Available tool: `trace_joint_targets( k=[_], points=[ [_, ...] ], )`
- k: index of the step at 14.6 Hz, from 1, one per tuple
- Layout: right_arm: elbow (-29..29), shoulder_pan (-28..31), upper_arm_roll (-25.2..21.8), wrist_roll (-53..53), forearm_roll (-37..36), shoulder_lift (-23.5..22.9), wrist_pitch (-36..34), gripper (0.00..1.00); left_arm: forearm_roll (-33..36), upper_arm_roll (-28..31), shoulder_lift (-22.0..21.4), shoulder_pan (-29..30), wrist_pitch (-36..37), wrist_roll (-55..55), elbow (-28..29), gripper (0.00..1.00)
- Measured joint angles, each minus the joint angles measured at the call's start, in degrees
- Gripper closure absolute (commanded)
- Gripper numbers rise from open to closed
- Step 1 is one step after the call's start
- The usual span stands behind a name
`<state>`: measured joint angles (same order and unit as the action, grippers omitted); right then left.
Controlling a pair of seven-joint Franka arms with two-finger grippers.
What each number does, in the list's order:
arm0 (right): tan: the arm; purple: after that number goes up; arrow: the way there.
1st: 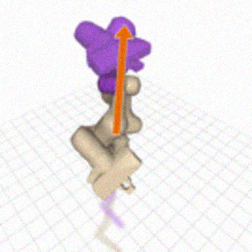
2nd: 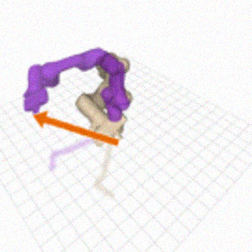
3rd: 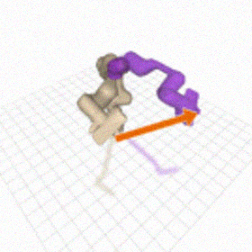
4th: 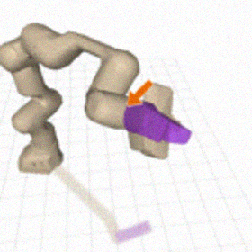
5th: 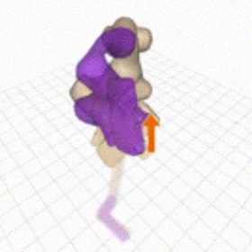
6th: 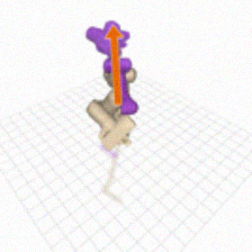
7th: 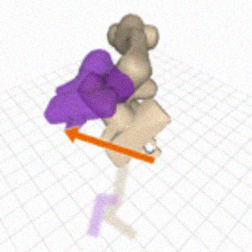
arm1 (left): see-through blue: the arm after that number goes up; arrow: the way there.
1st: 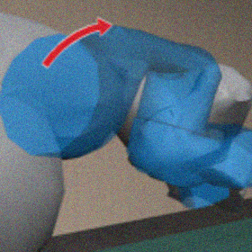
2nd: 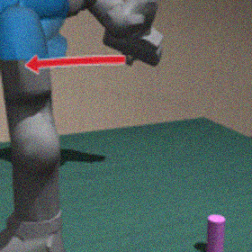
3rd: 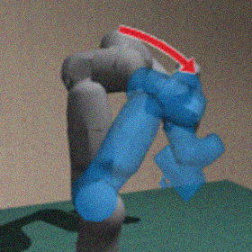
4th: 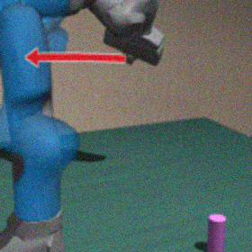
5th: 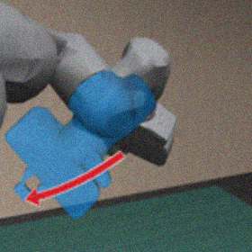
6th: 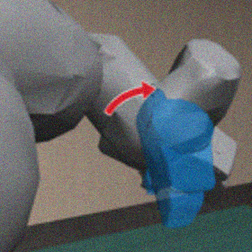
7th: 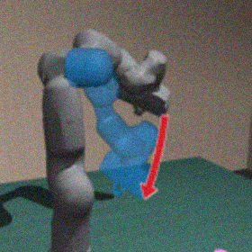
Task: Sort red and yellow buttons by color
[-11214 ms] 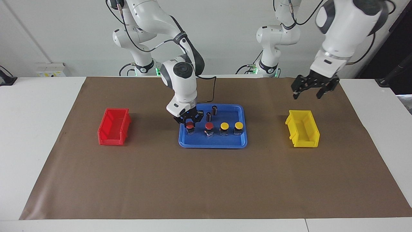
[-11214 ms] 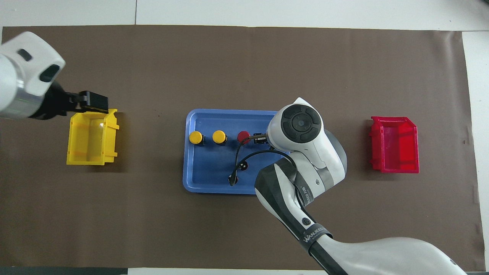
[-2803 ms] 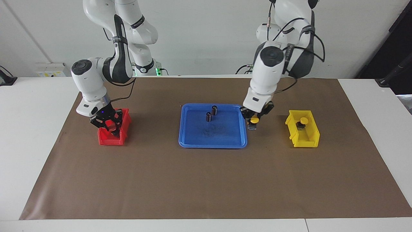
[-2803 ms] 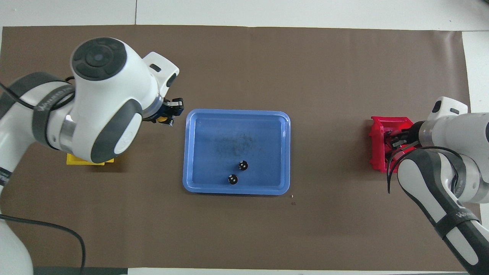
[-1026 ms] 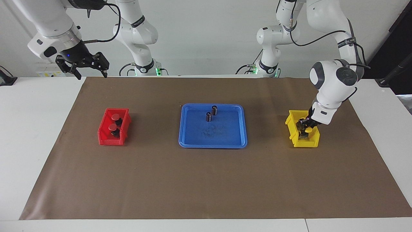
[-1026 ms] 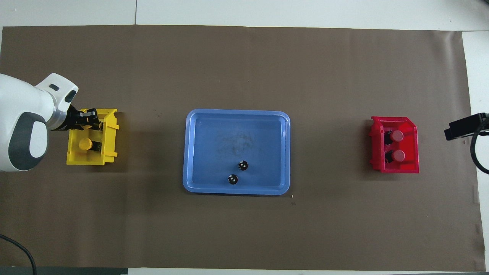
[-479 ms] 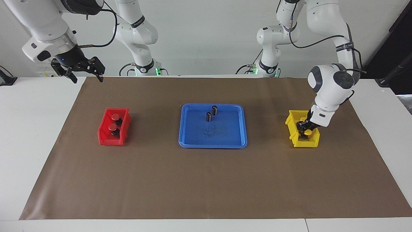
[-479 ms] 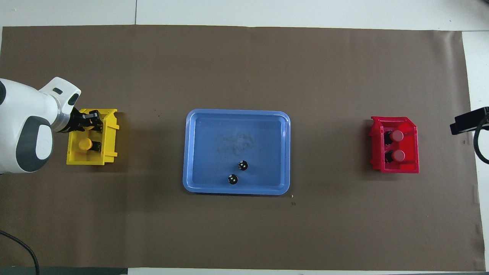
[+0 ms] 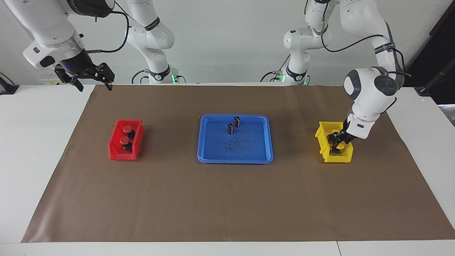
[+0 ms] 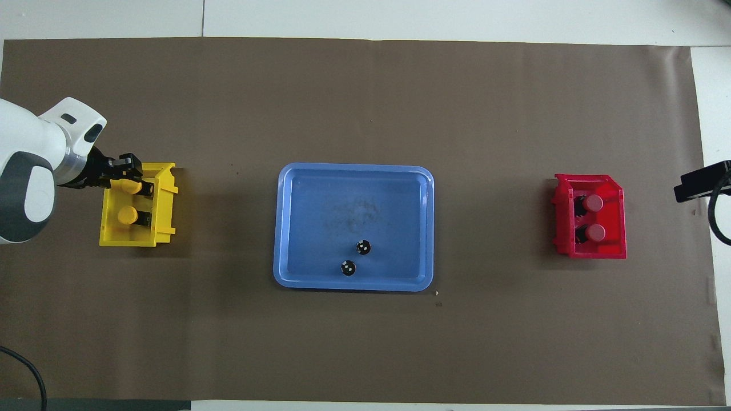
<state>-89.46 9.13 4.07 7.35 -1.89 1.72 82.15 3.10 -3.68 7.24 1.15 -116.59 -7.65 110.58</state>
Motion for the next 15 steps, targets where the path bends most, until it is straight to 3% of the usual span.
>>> trace_joint_targets(
  k=[1, 9, 12, 15],
  points=[
    [0.0, 0.0, 0.0, 0.0, 0.0, 0.0, 0.0, 0.00, 0.0, -0.1, -0.2, 0.0, 4.1, 3.5, -3.0, 0.00],
    [0.0, -0.1, 0.4, 0.0, 0.0, 0.0, 0.0, 0.00, -1.5, -1.0, -5.6, -0.1, 29.3, 8.5, -21.4, 0.00],
    [-0.1, -0.1, 0.4, 0.0, 0.0, 0.0, 0.0, 0.00, -2.3, -1.0, -6.1, -0.1, 33.6, 8.6, -26.4, 0.00],
    [-0.1, -0.2, 0.5, 0.0, 0.0, 0.0, 0.0, 0.00, -2.6, -0.9, -7.5, -0.1, 34.1, 8.7, -27.4, 0.00]
  ],
)
